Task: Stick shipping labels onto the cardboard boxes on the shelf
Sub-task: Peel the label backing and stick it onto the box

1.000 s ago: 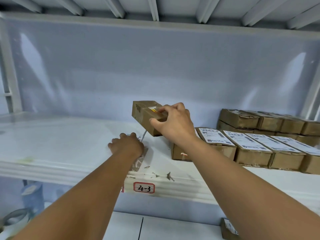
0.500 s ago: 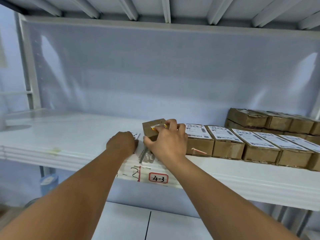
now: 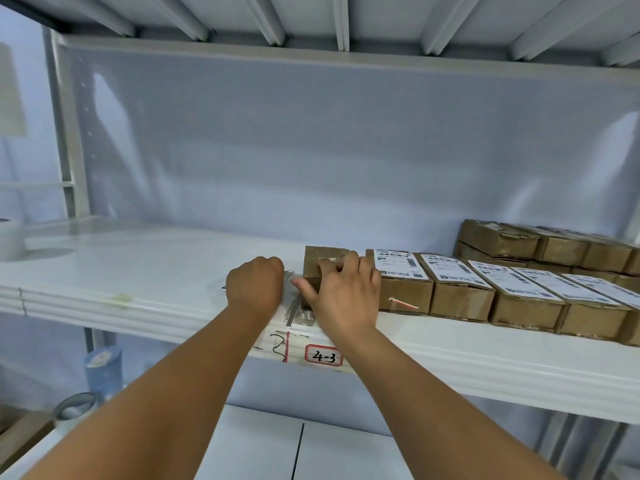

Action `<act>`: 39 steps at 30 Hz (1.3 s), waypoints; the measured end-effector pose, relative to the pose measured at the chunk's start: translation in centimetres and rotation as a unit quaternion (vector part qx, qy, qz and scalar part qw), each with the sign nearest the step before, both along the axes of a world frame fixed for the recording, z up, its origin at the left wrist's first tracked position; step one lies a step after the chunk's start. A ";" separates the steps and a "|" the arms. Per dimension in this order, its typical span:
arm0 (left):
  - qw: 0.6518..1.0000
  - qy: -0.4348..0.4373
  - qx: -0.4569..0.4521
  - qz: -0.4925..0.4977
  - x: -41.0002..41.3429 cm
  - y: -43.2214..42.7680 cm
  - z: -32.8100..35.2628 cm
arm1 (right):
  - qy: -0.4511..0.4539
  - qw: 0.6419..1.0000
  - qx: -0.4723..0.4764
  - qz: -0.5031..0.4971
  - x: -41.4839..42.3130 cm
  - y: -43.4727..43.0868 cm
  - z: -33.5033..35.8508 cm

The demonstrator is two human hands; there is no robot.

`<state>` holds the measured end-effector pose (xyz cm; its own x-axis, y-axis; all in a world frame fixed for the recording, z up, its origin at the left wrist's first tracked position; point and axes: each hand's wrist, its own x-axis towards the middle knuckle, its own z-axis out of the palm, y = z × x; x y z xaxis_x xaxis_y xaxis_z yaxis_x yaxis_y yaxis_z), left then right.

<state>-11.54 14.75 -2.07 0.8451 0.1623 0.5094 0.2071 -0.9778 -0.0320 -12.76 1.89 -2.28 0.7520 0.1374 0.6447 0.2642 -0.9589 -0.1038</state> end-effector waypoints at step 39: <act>0.508 -0.149 -0.794 -0.298 -7.1 -5.8 2.9 | 0.132 0.659 0.700 0.242 -3.0 -6.1 3.9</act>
